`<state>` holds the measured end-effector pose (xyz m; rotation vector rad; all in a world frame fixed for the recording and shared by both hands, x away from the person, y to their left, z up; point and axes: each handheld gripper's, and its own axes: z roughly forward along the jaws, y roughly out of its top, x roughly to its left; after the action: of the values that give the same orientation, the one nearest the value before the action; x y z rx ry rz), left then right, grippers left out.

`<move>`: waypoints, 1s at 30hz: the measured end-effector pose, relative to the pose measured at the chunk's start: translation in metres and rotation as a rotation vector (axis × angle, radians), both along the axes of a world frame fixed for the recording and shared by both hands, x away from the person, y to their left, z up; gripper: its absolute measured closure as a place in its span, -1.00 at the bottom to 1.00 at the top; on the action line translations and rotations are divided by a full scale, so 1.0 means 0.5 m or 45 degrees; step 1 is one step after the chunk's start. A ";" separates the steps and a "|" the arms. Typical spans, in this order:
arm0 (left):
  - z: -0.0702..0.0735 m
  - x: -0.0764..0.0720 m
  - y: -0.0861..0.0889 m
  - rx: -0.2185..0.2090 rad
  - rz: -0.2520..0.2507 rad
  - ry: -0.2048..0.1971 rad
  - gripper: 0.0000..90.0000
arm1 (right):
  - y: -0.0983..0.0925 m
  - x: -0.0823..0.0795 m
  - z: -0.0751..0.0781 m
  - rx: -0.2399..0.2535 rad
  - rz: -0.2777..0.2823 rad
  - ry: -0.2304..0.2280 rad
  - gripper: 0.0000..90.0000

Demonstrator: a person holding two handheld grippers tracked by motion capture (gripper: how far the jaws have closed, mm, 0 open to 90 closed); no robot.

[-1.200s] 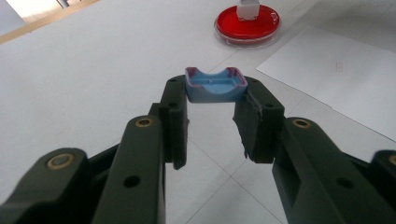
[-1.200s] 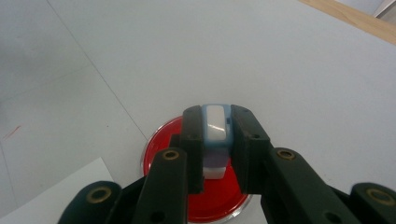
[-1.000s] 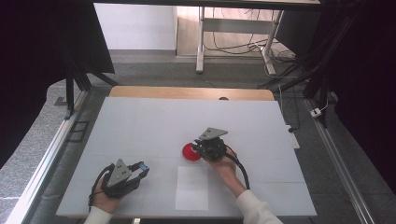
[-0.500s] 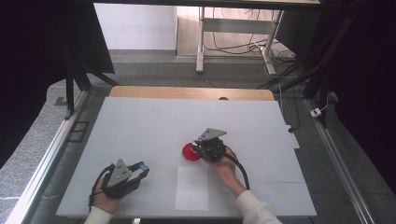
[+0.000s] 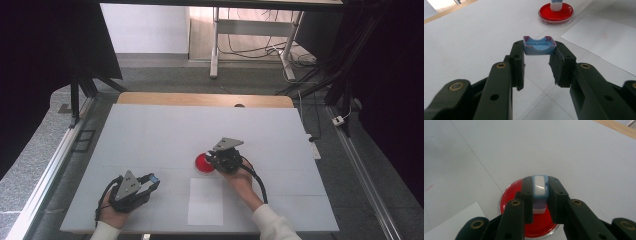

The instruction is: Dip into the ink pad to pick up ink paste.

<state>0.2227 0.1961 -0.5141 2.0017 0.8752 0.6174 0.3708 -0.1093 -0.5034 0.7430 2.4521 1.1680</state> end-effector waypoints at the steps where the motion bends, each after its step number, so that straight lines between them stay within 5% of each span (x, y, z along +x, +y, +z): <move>1: 0.000 0.000 0.000 0.000 0.001 0.000 0.44 | 0.001 0.000 -0.001 0.015 0.006 -0.005 0.67; 6: 0.000 0.000 0.000 0.000 0.001 -0.001 0.43 | 0.003 -0.005 0.001 -0.013 -0.002 -0.029 0.67; 30: 0.001 -0.001 -0.001 0.006 0.004 -0.013 0.43 | -0.014 -0.025 0.036 0.101 -0.009 -0.081 0.67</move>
<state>0.2222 0.1955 -0.5135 2.0002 0.8712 0.6315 0.3582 -0.1163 -0.4854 0.7245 2.3617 1.2733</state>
